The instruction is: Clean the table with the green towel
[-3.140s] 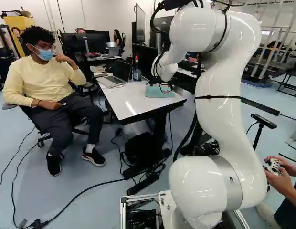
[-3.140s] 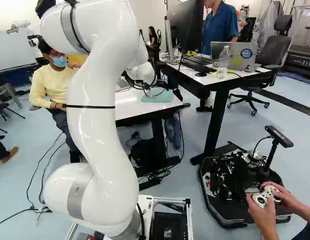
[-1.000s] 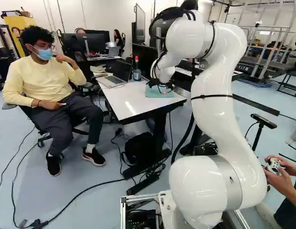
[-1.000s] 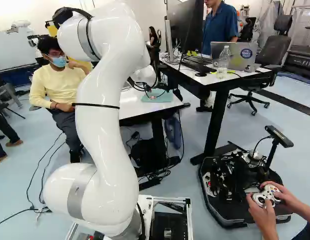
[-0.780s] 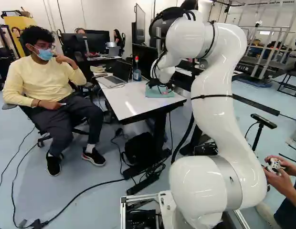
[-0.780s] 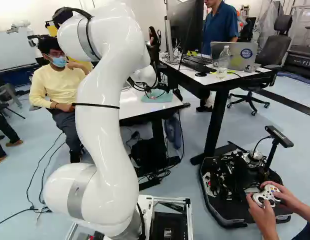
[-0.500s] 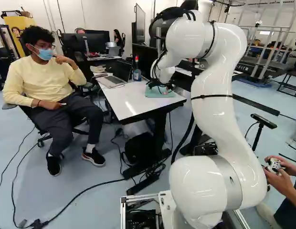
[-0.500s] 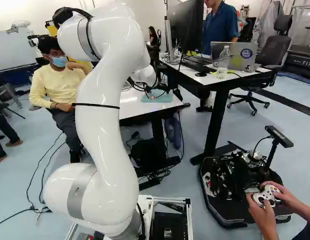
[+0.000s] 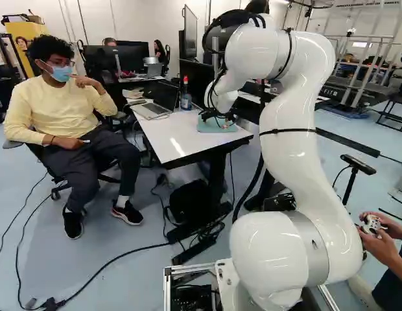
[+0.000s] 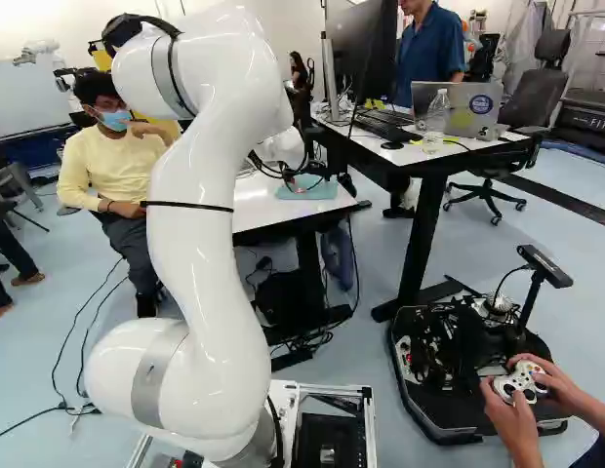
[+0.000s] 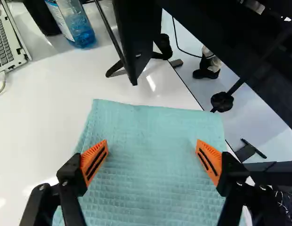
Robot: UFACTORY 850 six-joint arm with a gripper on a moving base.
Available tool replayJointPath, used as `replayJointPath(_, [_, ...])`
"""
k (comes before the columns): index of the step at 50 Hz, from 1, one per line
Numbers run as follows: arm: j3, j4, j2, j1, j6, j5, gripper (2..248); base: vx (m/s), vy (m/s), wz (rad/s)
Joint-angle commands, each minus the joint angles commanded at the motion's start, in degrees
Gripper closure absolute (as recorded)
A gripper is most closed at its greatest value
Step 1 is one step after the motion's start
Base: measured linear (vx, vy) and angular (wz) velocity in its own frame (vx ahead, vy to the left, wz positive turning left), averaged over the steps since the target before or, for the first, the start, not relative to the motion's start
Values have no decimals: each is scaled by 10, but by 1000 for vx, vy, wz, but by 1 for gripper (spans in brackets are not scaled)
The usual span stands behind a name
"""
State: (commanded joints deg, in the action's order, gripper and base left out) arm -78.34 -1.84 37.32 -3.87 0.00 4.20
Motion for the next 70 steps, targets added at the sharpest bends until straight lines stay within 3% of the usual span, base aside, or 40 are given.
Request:
replayJointPath(31, [0,0,0,0,0,0,9,0,0,0])
replayJointPath(32, [0,0,0,0,0,0,23,0,0,0])
replayJointPath(36, [0,0,0,0,0,0,23,0,0,0])
replayJointPath(37, [0,0,0,0,0,0,35,0,0,0])
replayJointPath(41, [0,0,0,0,0,0,35,0,0,0])
replayJointPath(42, [0,0,0,0,0,0,47,0,0,0])
replayJointPath(52, [0,0,0,0,0,0,58,0,0,0])
replayJointPath(53, [0,0,0,0,0,0,70,0,0,0])
replayJointPath(57, [0,0,0,0,0,0,70,0,0,0])
replayJointPath(58, [0,0,0,0,0,0,80,0,0,0])
replayJointPath(62, [0,0,0,0,0,0,80,0,0,0])
replayJointPath(63, [0,0,0,0,0,0,91,0,0,0])
replayJointPath(70, [0,0,0,0,0,1,103,0,0,0])
